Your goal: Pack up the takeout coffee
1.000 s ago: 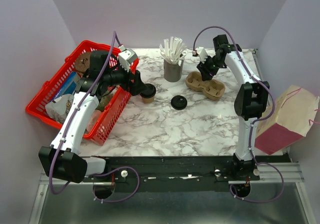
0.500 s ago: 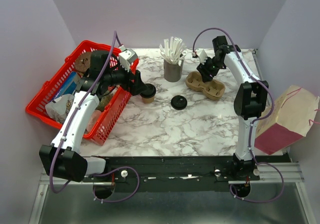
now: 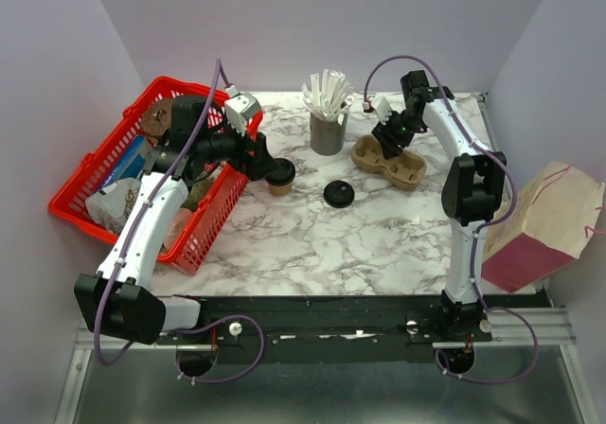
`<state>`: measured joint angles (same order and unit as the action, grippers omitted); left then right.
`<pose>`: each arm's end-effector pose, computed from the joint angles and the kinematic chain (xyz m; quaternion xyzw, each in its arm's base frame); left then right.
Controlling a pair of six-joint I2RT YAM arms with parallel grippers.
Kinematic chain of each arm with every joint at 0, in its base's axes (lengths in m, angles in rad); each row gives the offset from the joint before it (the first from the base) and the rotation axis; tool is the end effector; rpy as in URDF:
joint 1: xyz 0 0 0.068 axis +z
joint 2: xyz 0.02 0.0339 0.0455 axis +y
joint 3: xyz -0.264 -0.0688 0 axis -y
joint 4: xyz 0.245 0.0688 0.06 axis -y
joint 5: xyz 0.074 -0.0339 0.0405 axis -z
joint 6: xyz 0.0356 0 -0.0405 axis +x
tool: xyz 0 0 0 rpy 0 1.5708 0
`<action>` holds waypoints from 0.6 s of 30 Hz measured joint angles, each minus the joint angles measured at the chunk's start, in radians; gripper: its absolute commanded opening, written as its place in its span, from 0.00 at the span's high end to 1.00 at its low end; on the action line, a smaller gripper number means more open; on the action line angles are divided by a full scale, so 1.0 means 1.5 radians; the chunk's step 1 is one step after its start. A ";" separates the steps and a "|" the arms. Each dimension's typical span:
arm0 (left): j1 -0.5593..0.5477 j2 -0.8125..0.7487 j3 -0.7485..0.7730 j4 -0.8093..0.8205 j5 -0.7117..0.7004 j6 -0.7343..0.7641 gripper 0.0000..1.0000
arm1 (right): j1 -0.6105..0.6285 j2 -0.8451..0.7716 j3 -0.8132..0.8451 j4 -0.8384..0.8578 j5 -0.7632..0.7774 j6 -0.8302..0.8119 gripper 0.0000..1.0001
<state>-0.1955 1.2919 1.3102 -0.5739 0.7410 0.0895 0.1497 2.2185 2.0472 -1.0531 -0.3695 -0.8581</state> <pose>0.2664 -0.0773 0.3789 0.2899 0.7814 -0.3400 0.4357 0.4602 0.0824 0.2406 -0.4952 0.8326 0.1110 0.2216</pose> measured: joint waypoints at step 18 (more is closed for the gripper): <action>0.000 0.000 -0.004 0.001 0.000 0.000 0.01 | 0.001 0.006 0.000 -0.017 0.003 -0.003 0.40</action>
<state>-0.1955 1.2919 1.3037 -0.5728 0.7410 0.0895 0.1509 2.2280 2.0472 -1.0786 -0.3653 -0.8619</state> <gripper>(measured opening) 0.987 0.568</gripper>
